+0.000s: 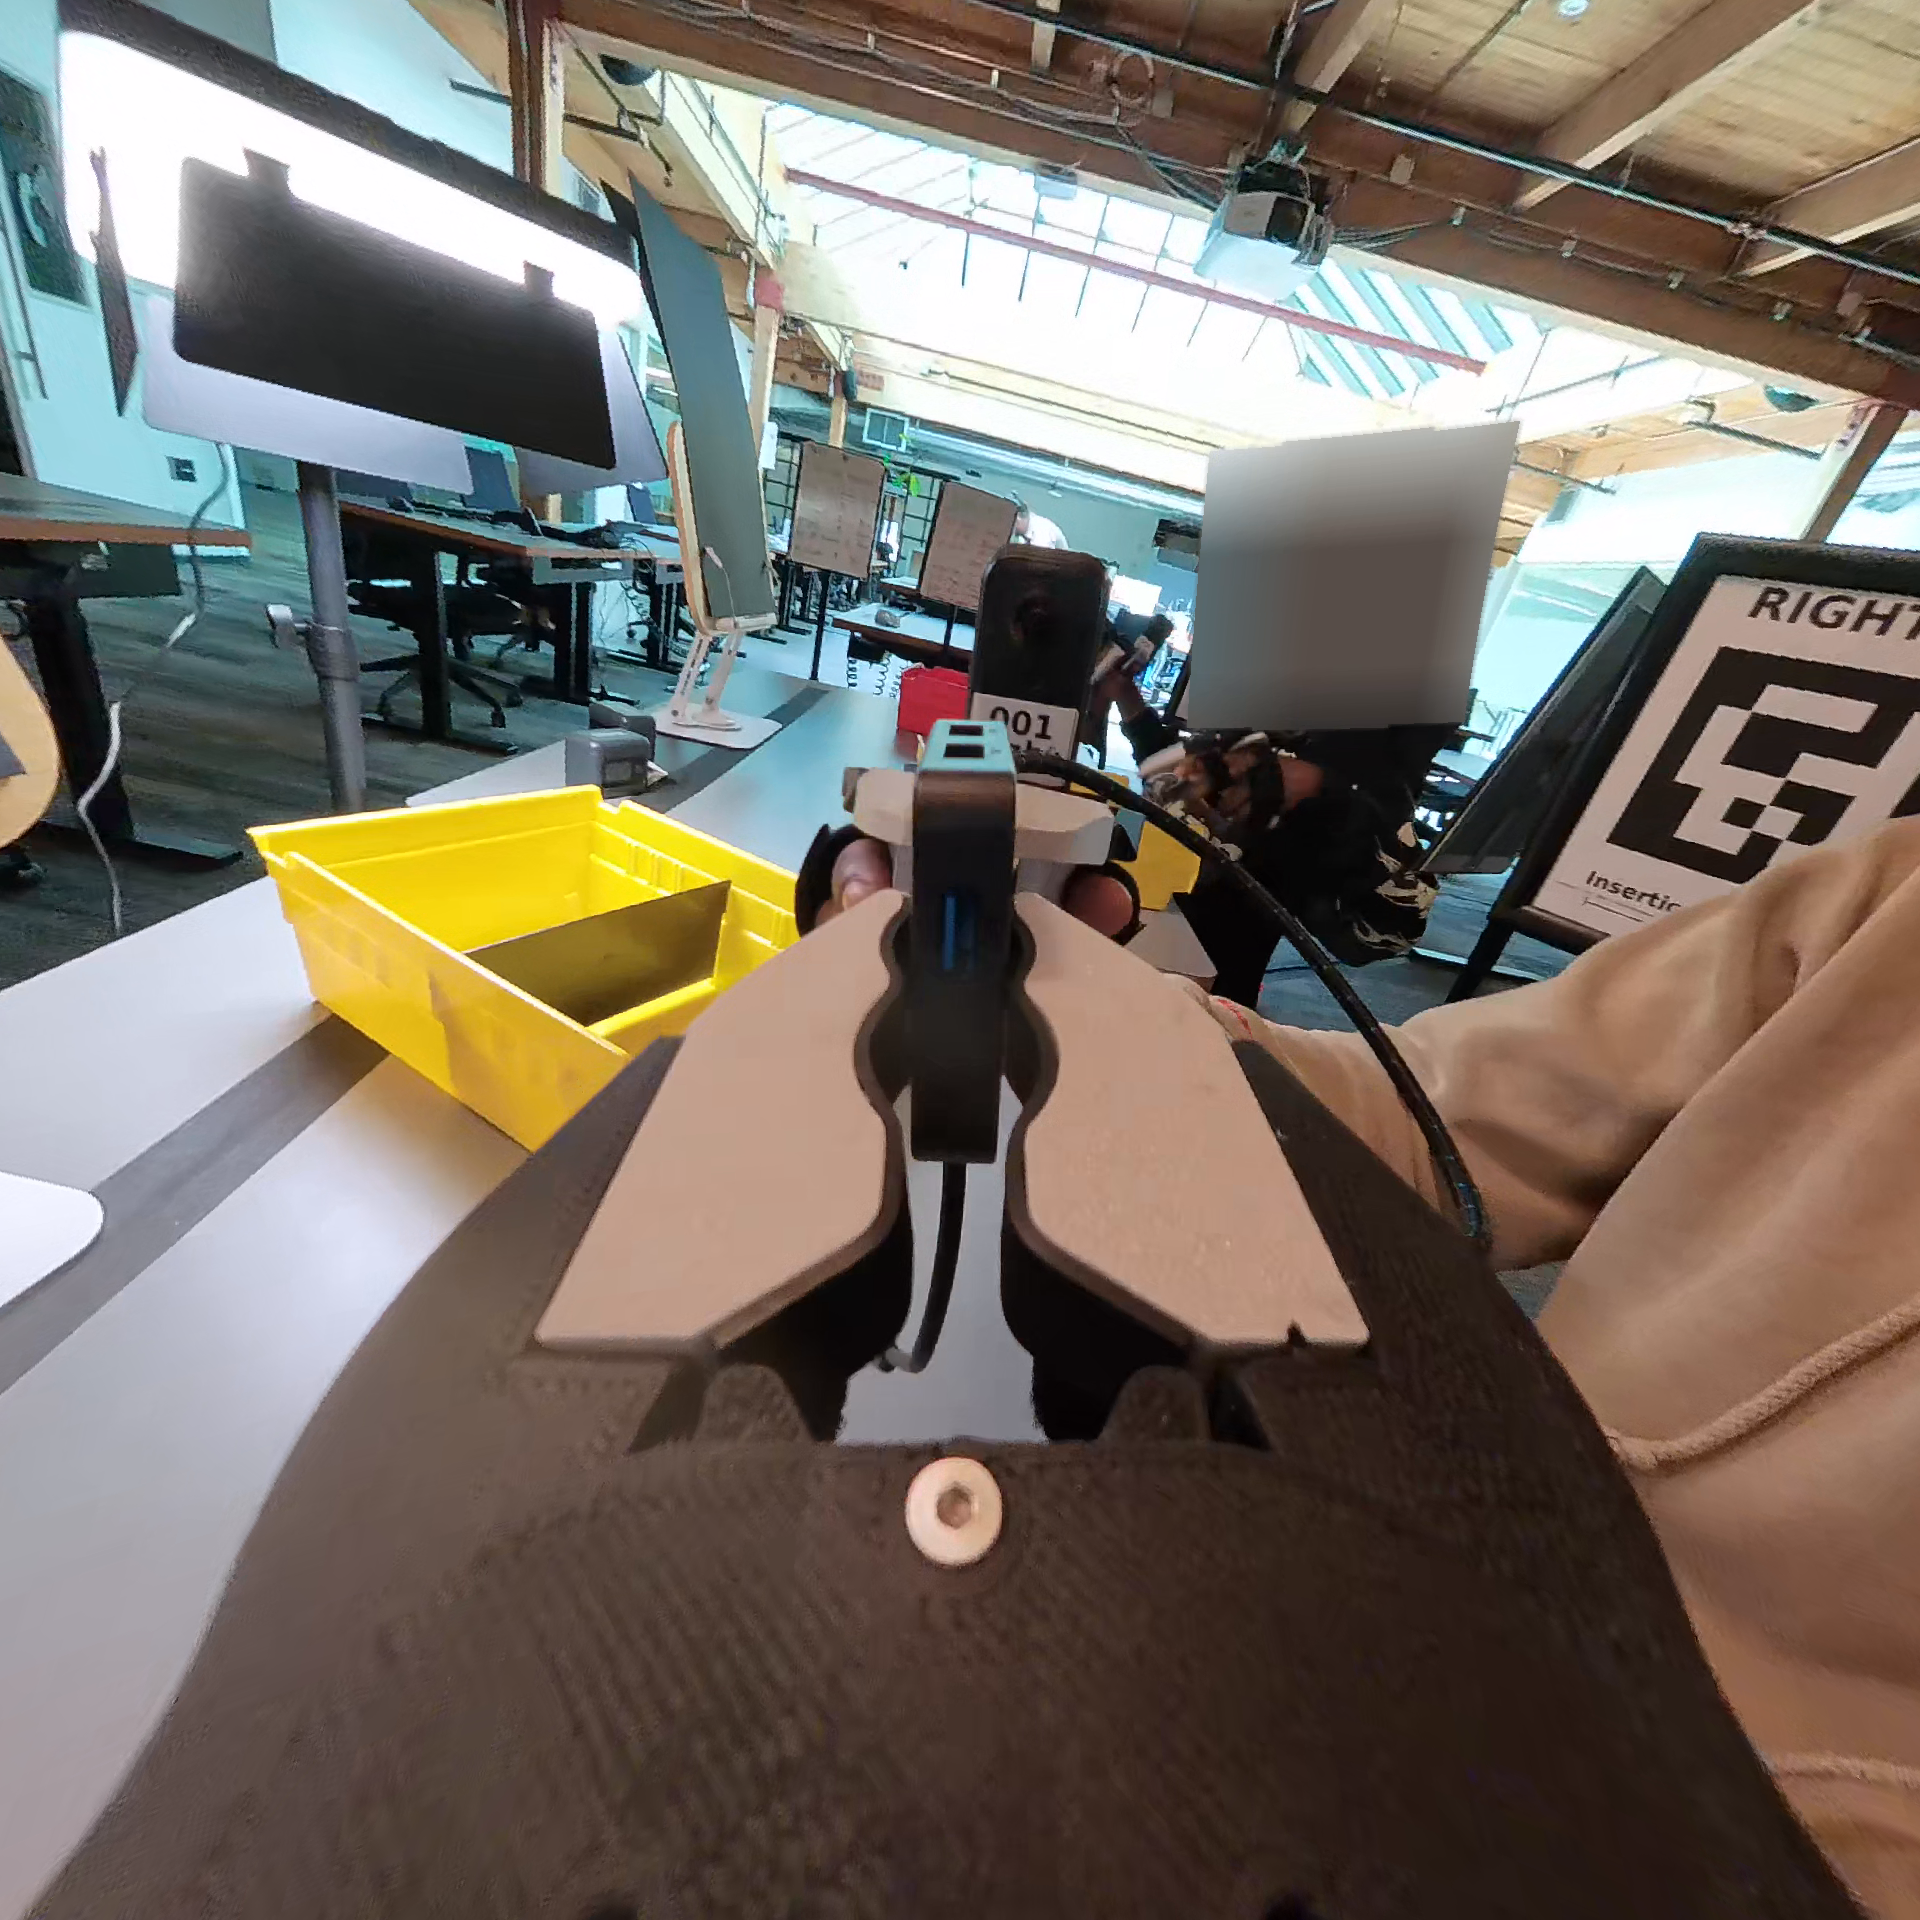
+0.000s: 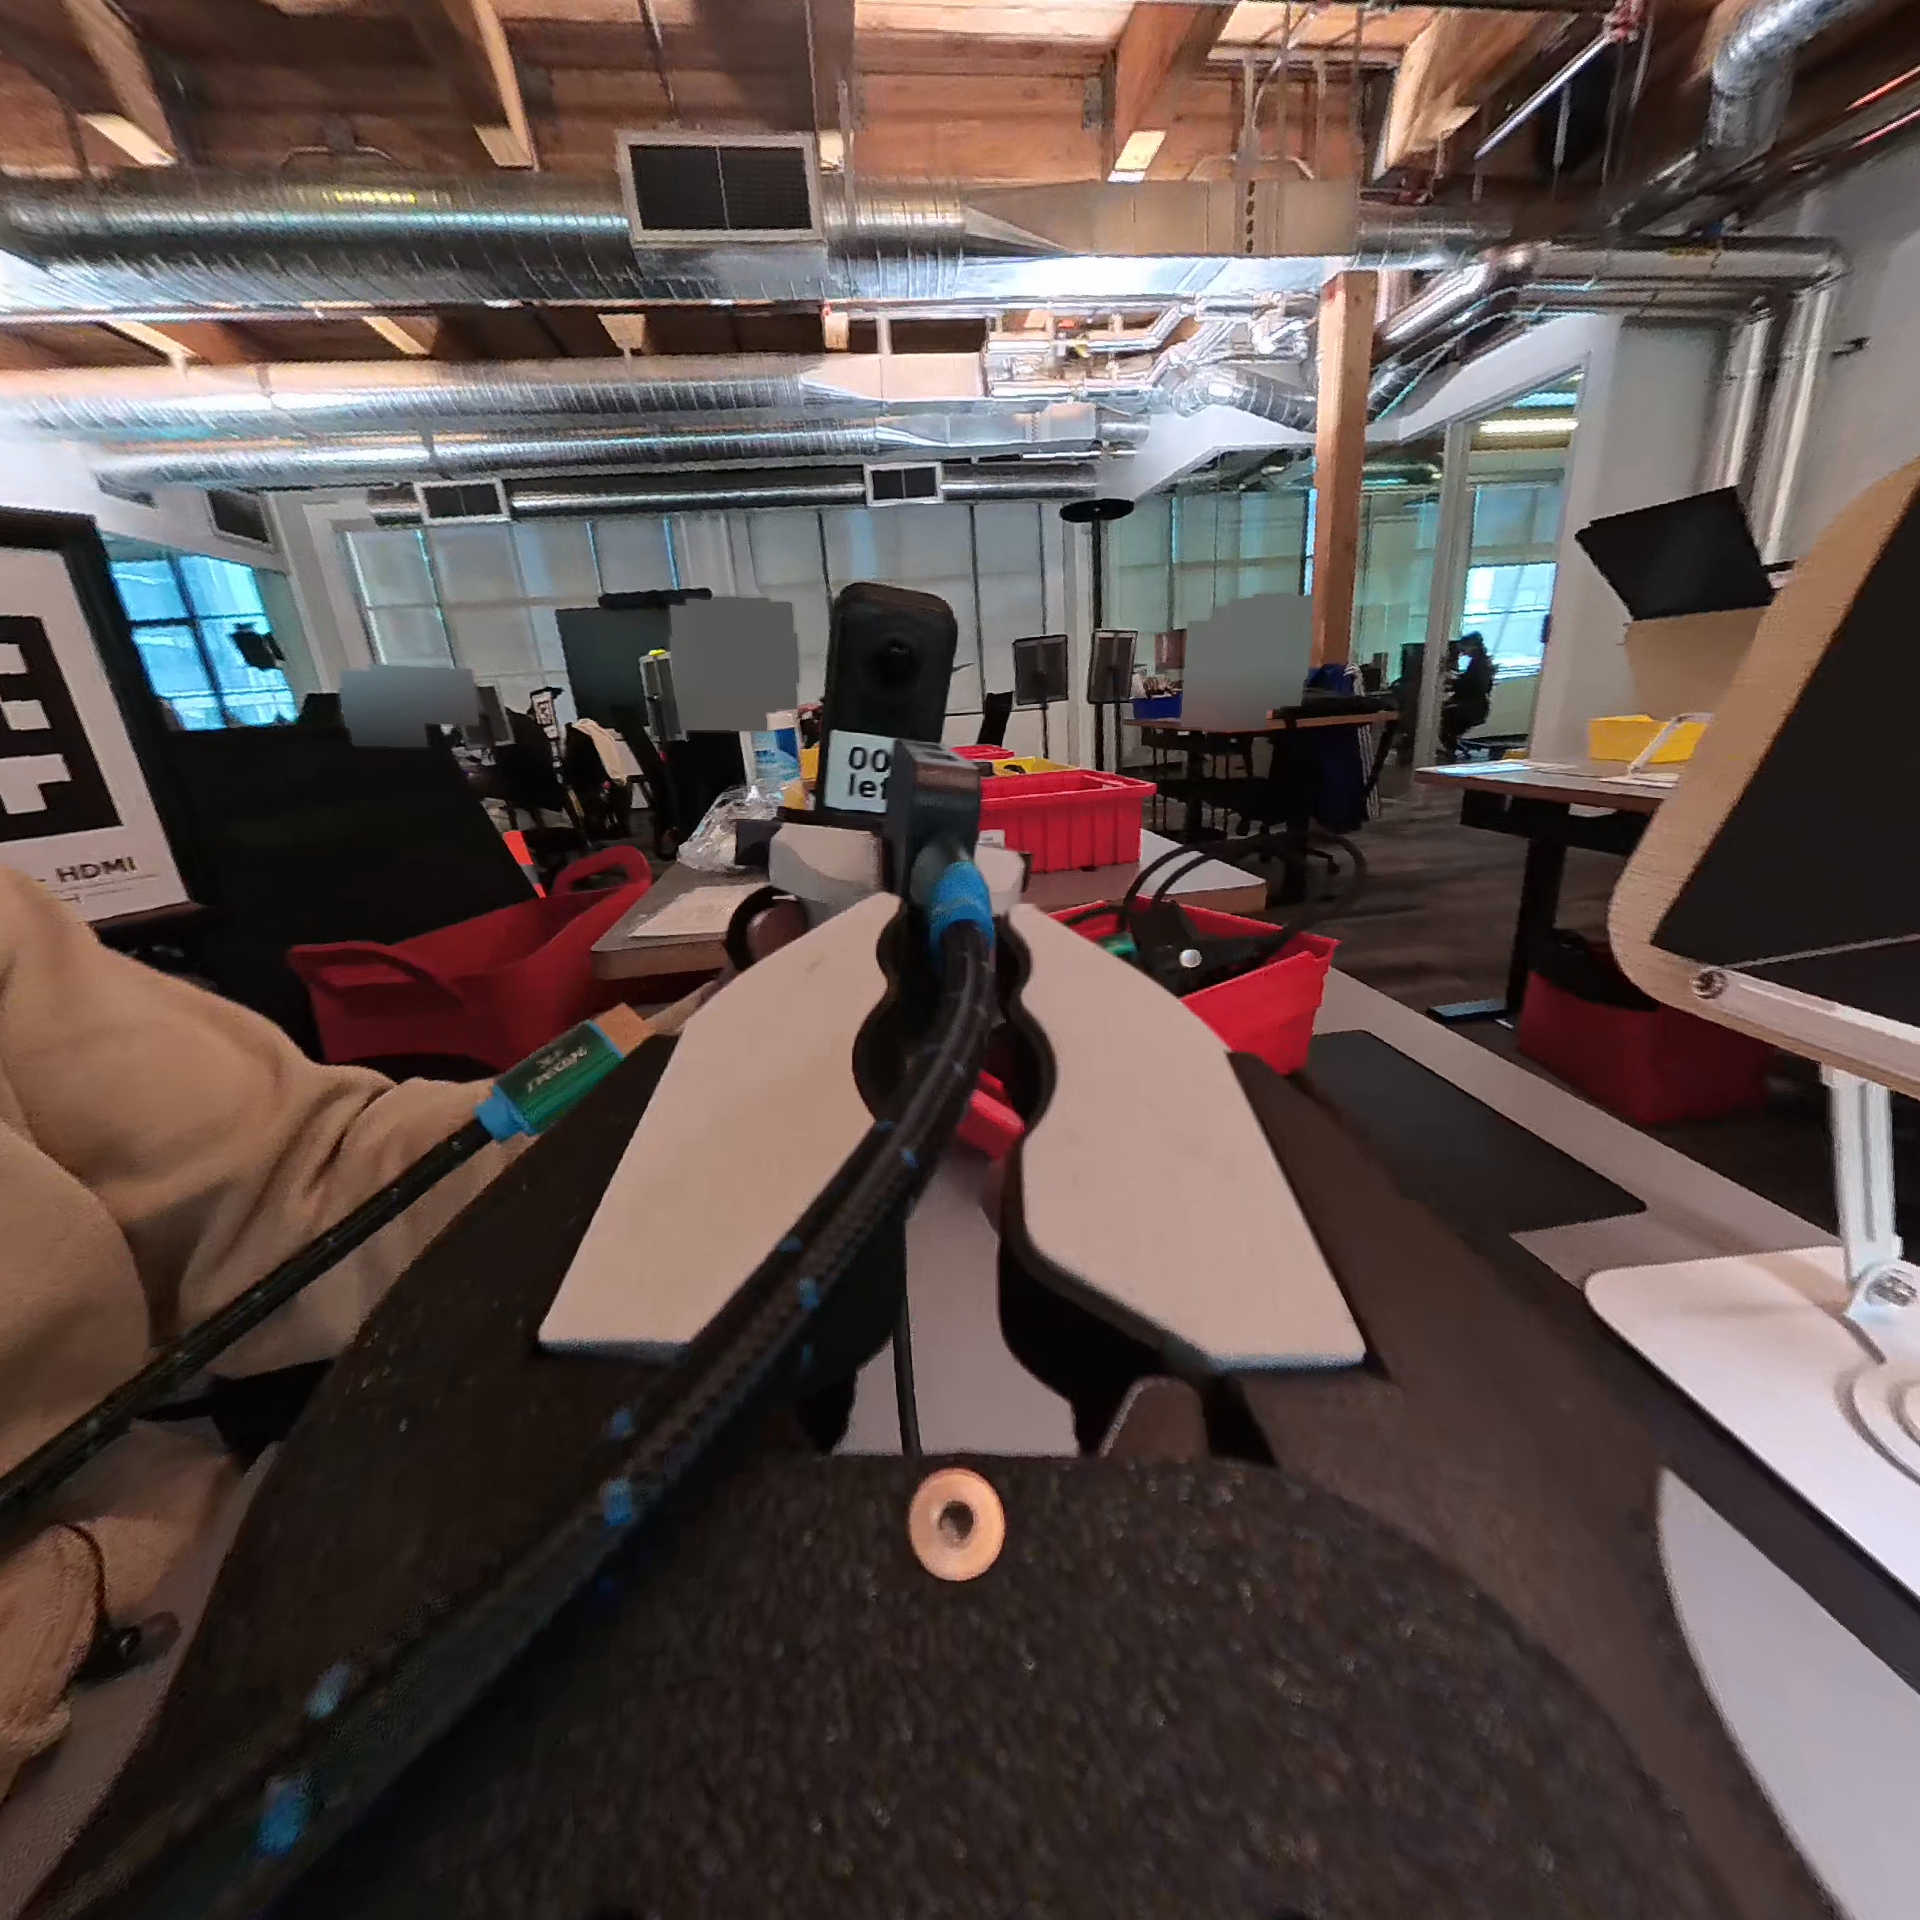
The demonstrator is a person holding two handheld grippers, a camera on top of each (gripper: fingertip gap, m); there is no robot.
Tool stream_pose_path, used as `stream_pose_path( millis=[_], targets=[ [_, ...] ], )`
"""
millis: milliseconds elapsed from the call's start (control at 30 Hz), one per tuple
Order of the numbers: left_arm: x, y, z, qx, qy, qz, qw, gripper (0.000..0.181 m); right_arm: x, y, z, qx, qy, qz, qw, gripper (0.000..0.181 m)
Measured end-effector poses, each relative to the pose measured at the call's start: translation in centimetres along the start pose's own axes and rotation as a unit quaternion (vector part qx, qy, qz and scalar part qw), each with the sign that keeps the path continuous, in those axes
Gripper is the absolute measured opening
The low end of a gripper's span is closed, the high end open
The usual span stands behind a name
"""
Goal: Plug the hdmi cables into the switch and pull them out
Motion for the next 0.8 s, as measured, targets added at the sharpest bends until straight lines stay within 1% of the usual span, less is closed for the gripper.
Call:
stream_pose_path(
  millis=[167, 233, 333, 500, 667, 800],
  targets=[
    [-0.7, 0.0, 0.1, 0.001, -0.024, -0.001, 1.000, 0.014, -0.2, 0.0, -0.5, 0.006, -0.013, -0.005, 1.000, 0.014],
    [-0.8, 0.2, 0.0, 0.000, -0.038, 0.005, 0.999, 0.014, 0.0, 0.1, -0.6, 0.002, -0.005, 0.001, 1.000, 0.018],
    [-0.9, 0.4, 0.1, 0.003, -0.050, 0.016, 0.999, 0.014, 0.1, -0.1, -0.7, 0.015, 0.001, 0.014, 1.000, 0.016],
    [-1.0, 0.8, 0.0, -0.005, -0.051, 0.019, 0.998, 0.014, 0.1, -0.5, -0.8, 0.029, -0.007, 0.011, 0.999, 0.012],
    [-0.7, 1.1, 0.1, -0.013, -0.029, 0.021, 0.999, 0.016, 0.2, -1.0, -0.5, 0.039, 0.004, 0.016, 0.999, 0.011],
    [-1.3, 1.2, 0.3, -0.025, -0.040, 0.037, 0.998, 0.015, -0.7, -1.3, -0.1, 0.048, -0.014, 0.018, 0.999, 0.011]
  ],
)
Point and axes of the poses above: each gripper's, where its closed fingertips meet, z out along the fingers, x out of its top, y = z × x across the jaws, the point moved 4 cm from there along -z, back along the fingers, and after that the axes turned 12 degrees about y, right-handed, at the moved point
